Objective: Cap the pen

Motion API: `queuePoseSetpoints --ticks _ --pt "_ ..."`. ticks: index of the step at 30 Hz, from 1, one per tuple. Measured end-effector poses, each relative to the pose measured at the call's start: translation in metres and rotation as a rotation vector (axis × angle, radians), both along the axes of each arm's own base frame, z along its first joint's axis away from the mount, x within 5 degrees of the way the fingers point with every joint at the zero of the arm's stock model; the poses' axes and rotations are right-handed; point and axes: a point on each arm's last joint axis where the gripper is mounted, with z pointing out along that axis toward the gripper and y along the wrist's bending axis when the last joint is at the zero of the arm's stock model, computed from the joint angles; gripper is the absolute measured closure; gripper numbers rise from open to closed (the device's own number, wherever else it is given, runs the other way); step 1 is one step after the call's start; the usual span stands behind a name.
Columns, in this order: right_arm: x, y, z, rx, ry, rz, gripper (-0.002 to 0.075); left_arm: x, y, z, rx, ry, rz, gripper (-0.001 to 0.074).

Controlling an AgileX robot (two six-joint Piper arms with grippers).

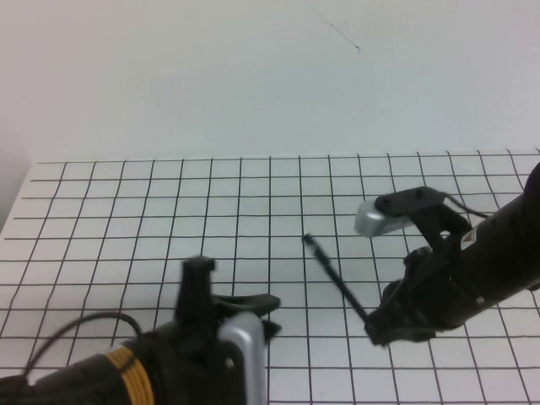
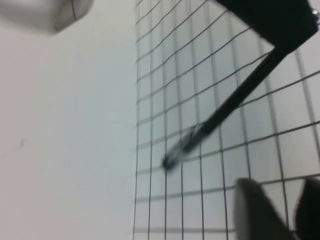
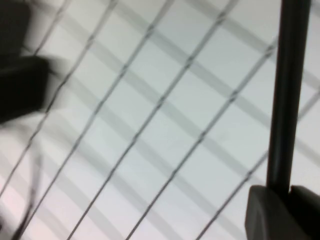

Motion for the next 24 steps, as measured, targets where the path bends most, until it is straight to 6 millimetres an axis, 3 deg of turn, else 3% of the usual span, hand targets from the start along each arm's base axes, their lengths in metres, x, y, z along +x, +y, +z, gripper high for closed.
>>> queuePoseSetpoints --ticks 1,9,14,20,24 --pt "0.005 -0.002 -0.001 -0.004 -0.011 -0.042 0.0666 0.0 0.003 0.004 -0.035 0.023 0.041 0.0731" --pt "0.044 -0.023 -0.035 -0.006 0.042 -0.354 0.0666 -0.004 0.031 0.037 -0.347 0.131 0.301 0.0735" --pt "0.053 -0.021 -0.064 -0.028 0.113 -0.392 0.0666 -0.011 0.048 0.053 -0.569 0.227 0.423 0.0735" --pt "0.06 -0.016 -0.087 0.004 0.173 -0.471 0.0666 -0.027 0.066 0.088 -0.832 0.304 0.45 0.0736" --pt "0.062 -0.015 -0.092 0.007 0.177 -0.488 0.0666 -0.035 0.07 0.09 -0.836 0.353 0.434 0.0735"
